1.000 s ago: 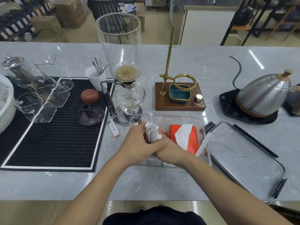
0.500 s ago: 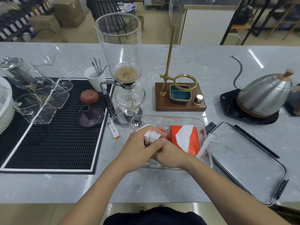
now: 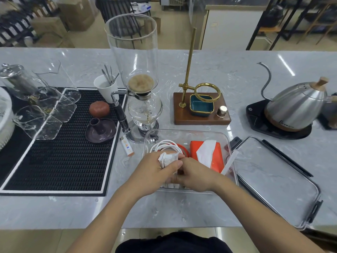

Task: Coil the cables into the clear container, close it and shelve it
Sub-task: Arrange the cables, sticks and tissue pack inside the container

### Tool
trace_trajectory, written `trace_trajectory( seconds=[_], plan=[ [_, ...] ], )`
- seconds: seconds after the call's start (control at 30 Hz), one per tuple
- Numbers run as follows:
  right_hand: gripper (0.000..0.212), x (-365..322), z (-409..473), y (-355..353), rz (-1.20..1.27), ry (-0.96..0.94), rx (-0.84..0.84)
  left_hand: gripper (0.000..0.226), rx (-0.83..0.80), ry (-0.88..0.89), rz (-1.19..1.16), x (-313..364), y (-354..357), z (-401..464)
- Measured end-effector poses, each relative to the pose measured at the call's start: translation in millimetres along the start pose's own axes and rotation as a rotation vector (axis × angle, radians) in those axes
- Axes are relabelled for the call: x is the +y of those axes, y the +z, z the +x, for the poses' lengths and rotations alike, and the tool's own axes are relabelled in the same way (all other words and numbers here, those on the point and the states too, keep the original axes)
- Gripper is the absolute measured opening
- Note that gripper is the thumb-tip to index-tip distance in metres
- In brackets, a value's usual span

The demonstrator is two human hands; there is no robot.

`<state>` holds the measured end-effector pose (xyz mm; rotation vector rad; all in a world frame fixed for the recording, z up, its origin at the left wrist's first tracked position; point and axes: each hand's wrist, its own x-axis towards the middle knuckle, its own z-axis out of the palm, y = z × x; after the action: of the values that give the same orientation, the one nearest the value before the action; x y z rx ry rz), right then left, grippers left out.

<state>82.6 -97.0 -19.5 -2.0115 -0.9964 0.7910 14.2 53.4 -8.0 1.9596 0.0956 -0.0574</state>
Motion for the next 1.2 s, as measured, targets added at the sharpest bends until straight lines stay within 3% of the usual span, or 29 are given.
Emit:
trace_trajectory(
  seconds=[0.13, 0.27, 0.43, 0.57, 0.7, 0.9, 1.07, 1.2],
  plan=[
    [0.038, -3, -3, 1, -0.079, -0.014, -0.040, 0.015, 0.011, -0.053, -0.090, 2, 11, 1],
    [0.047, -5, -2, 1, -0.155, -0.022, -0.115, 0.028, 0.041, -0.113, -0.133, 3, 22, 1],
    [0.033, -11, -5, -1, -0.134, -0.019, -0.065, 0.029, 0.039, -0.124, -0.168, 10, 19, 2],
    [0.012, -14, -6, -2, -0.157, -0.023, 0.037, 0.034, 0.129, -0.013, -0.211, 27, 10, 1],
    [0.021, -16, -10, -2, -0.121, -0.024, 0.125, 0.034, 0.198, 0.021, -0.484, 40, 7, 2],
    [0.005, -20, -20, -5, -0.082, -0.030, 0.288, 0.025, 0.264, -0.023, -0.878, 49, 5, 2],
    [0.018, -19, -28, -8, -0.110, 0.037, 0.338, 0.024, 0.265, -0.077, -0.821, 49, 2, 0],
    [0.014, -18, -35, -12, -0.223, 0.108, 0.326, 0.013, 0.244, -0.136, -0.720, 49, -2, -5]
  ],
)
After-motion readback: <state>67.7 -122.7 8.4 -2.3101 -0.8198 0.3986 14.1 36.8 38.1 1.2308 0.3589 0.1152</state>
